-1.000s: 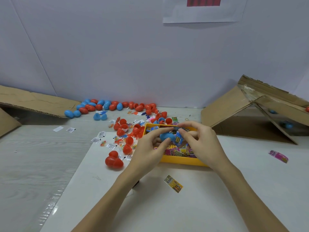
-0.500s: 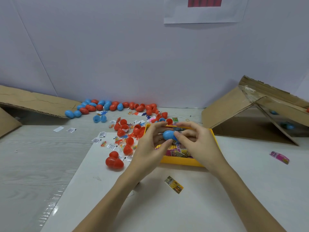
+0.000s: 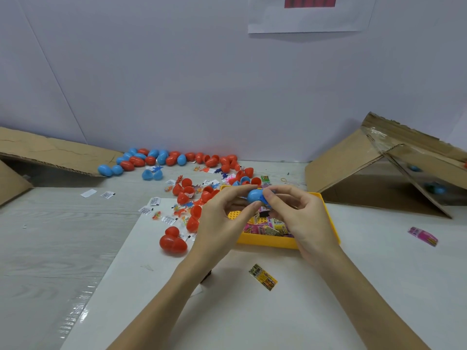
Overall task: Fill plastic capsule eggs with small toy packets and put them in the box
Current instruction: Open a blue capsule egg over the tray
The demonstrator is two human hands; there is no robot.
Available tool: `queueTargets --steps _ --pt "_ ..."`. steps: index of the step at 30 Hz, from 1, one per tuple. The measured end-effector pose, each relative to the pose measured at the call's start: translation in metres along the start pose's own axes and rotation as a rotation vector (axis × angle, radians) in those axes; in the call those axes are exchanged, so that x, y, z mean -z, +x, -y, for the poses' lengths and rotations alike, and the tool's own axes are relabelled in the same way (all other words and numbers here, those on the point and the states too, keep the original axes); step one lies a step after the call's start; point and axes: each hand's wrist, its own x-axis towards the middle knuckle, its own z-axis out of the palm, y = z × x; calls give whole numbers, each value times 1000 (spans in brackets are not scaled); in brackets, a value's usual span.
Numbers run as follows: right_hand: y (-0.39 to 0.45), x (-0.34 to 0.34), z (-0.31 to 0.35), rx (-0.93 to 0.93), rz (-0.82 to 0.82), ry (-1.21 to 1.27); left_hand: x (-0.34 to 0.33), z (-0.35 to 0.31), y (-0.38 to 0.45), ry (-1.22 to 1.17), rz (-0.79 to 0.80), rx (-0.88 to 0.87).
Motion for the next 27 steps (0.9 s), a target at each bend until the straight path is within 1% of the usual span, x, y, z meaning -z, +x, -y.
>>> queueTargets --steps 4,11,19,27 --pt "1 1 1 -21 4 11 2 -1 0 49 2 -22" --pt "4 7 0 -106 58 33 4 -2 0 114 83 -21" --pt "3 7 -2 -70 24 1 3 -2 -1 114 105 -14" --pt "0 4 -1 -51 11 5 3 0 0 108 93 2"
